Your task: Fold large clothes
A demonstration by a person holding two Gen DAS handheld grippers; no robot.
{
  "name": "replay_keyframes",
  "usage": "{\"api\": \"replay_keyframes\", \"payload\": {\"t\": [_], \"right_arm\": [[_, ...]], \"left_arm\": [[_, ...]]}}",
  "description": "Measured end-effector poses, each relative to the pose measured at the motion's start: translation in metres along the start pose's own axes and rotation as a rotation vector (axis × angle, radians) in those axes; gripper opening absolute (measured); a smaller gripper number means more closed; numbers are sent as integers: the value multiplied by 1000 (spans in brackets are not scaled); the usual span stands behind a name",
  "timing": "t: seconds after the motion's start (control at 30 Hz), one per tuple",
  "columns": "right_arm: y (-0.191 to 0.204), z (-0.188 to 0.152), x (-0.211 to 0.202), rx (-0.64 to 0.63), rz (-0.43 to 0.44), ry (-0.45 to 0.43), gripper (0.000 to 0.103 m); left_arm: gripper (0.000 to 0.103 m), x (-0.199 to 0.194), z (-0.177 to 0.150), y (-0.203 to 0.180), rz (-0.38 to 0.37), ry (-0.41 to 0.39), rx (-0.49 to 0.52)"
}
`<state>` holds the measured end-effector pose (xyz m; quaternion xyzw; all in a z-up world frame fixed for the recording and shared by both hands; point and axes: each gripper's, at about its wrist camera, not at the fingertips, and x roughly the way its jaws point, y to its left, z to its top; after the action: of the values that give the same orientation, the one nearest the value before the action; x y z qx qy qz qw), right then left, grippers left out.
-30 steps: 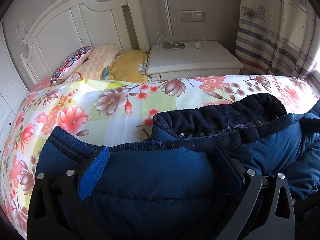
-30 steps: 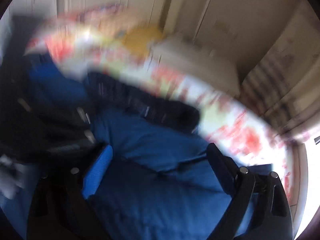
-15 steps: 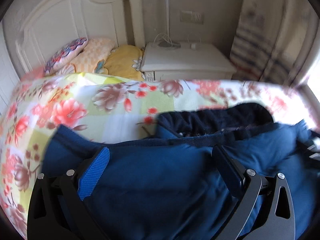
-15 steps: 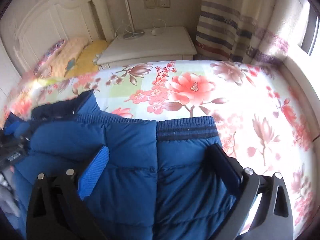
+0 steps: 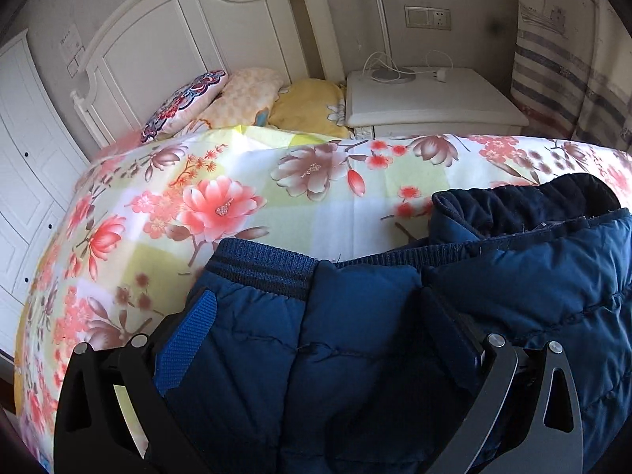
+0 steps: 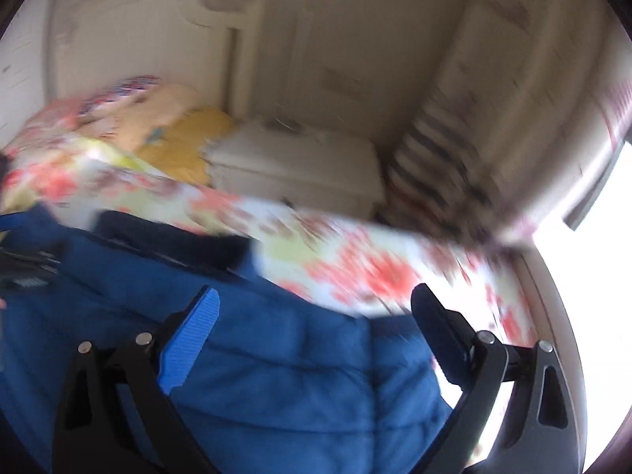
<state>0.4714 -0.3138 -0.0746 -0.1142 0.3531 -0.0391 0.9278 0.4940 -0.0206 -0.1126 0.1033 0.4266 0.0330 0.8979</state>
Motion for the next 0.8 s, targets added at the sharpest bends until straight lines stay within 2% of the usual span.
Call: {"api": "replay_keyframes", "payload": {"t": [0.13,0.17,0.2,0.43,0.57,0.6,0.7,0.73,0.77,0.8], "right_arm": [[54,9,18,-109,90,49,97],[68,3,32,-141,102,90,97],[79,-5,47,-183,73,125,96],[83,-14,53,-160,59,105,98],[80,-16,56,-151,67,100,98],[80,-17,56,-148,69,100,98],[79,-17,55,-139,75,99,98],[78,-17,56,-136,78,99,99],[78,-17,55,-134,80,99,99],[77,-17,55,-130,83,98,99]], "left_arm": [[99,0,1,4,-22,8,-22],[99,-1,0,4,-21,6,-25],[99,-1,0,4,-19,5,-24],[99,-8,0,4,-25,-9,-33],[99,-59,-3,16,-70,-129,-88],[99,-65,-4,16,-62,-137,-85],[99,-57,-14,11,-51,-95,-59],[99,-44,-19,10,-44,-61,-56],[99,-24,-23,13,-67,14,-79],[99,-16,-23,18,-100,48,-109]]}}
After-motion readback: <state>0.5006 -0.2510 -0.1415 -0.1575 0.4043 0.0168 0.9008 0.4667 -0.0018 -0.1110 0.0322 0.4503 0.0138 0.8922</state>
